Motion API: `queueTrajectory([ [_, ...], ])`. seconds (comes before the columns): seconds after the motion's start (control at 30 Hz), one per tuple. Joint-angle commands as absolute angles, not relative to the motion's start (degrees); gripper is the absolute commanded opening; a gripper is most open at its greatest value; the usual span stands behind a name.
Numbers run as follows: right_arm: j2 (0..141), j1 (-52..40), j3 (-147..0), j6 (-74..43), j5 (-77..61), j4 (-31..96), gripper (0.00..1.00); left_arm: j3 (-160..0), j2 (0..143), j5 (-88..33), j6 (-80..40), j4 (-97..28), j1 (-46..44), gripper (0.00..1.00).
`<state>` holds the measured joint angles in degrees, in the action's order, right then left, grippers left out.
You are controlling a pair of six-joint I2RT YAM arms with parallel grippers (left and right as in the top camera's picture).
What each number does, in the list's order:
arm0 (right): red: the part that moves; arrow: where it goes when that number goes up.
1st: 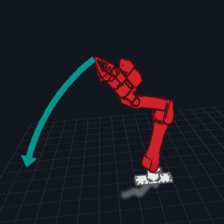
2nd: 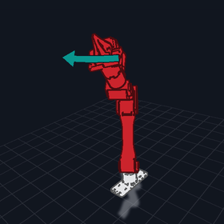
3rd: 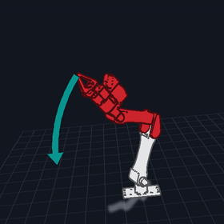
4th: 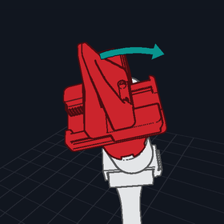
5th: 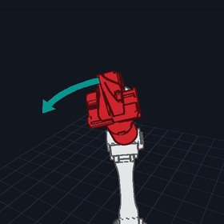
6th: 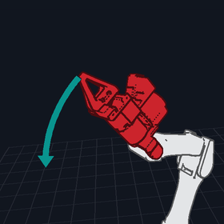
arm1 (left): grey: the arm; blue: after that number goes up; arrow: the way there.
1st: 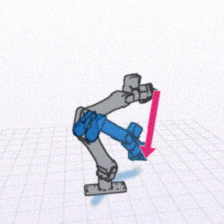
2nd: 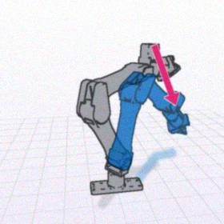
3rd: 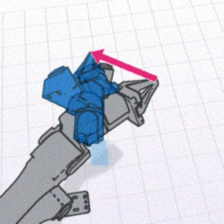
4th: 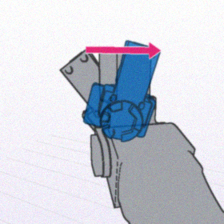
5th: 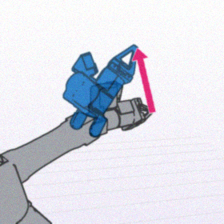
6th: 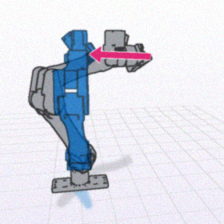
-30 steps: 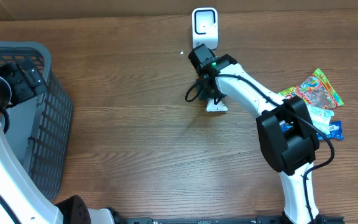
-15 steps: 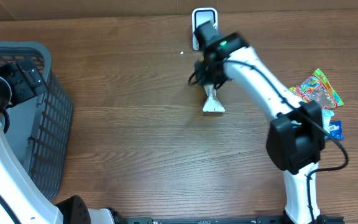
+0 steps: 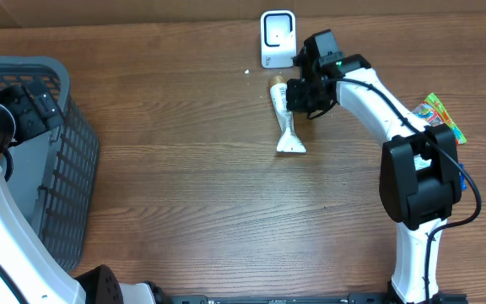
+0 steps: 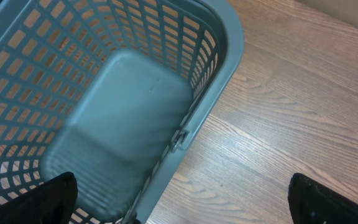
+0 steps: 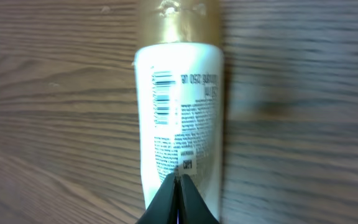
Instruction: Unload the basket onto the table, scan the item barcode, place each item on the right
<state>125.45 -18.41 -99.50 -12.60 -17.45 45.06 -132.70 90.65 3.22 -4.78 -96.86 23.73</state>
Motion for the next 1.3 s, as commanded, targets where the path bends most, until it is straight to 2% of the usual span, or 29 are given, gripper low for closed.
queueTrajectory([
  [0.0,124.31,-18.74,-98.67,-11.49,-19.59,42.81,0.04,-133.51,90.74,2.96,-5.58,-96.79,23.88,1.00],
  [0.6,125.16,-20.18,-98.72,-11.49,-19.25,40.56,0.04,-133.51,90.74,2.98,-5.58,-96.79,23.88,1.00],
  [0.63,125.16,-20.10,-98.74,-11.44,-19.66,40.62,0.06,-133.49,90.74,2.96,-5.61,-96.79,23.88,1.00],
  [0.7,125.21,-19.55,-98.67,-10.55,-19.94,41.52,0.33,-133.51,90.74,2.96,-5.58,-96.79,23.88,1.00],
  [0.73,125.29,-19.42,-98.67,-9.32,-20.38,42.13,0.55,-133.51,90.74,2.96,-5.58,-96.79,23.88,1.00],
  [0.77,125.36,-19.18,-98.67,-8.38,-20.80,42.92,0.68,-133.51,90.74,2.96,-5.58,-96.79,23.88,1.00],
  [0.8,125.51,-18.96,-98.67,-7.90,-20.86,43.46,0.75,-133.49,90.74,2.98,-5.58,-96.79,23.88,1.00],
  [0.87,126.26,-18.61,-98.67,-6.96,-21.52,44.05,0.81,-133.51,90.74,2.98,-5.58,-96.79,23.88,1.00],
  [0.97,129.78,-18.35,-98.63,-4.34,-27.90,43.75,0.80,-133.49,90.74,2.98,-5.58,-96.79,23.88,1.00],
  [1.27,133.14,-18.13,-98.63,-3.33,-34.41,42.44,0.60,-133.51,90.74,2.98,-5.58,-96.79,23.88,1.00],
])
